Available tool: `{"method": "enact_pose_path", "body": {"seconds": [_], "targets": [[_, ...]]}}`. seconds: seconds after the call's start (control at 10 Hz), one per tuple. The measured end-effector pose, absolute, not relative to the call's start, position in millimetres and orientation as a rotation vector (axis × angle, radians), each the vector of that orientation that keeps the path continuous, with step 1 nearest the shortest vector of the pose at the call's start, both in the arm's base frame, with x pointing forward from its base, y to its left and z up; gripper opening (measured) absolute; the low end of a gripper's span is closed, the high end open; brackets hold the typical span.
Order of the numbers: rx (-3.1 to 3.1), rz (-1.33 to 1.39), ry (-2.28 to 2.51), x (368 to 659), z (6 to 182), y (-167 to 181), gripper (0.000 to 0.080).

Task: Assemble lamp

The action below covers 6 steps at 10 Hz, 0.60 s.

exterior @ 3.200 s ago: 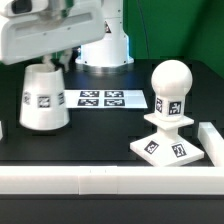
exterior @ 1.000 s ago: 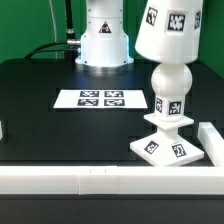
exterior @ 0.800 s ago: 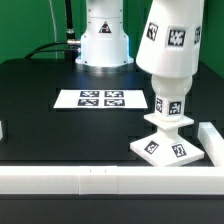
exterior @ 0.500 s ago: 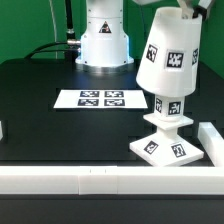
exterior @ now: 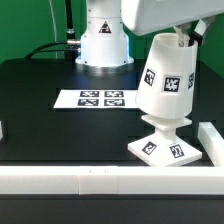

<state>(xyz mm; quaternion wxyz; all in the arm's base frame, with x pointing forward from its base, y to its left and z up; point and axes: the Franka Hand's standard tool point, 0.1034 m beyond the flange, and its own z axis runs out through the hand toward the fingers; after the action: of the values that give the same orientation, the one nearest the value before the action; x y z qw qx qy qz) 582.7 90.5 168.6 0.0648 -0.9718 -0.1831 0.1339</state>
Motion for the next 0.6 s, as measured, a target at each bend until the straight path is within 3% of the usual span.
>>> {"method": "enact_pose_path", "body": {"seconds": [0.4, 0.5, 0.6], "targets": [[-2.932, 0.413, -0.551, 580.1, 166.5, 91.3, 0.0053], [-2.932, 0.414, -0.552, 580.0, 166.6, 90.8, 0.0229], [-2.931, 0.414, -0.552, 580.0, 166.7, 90.4, 0.0229]]}}
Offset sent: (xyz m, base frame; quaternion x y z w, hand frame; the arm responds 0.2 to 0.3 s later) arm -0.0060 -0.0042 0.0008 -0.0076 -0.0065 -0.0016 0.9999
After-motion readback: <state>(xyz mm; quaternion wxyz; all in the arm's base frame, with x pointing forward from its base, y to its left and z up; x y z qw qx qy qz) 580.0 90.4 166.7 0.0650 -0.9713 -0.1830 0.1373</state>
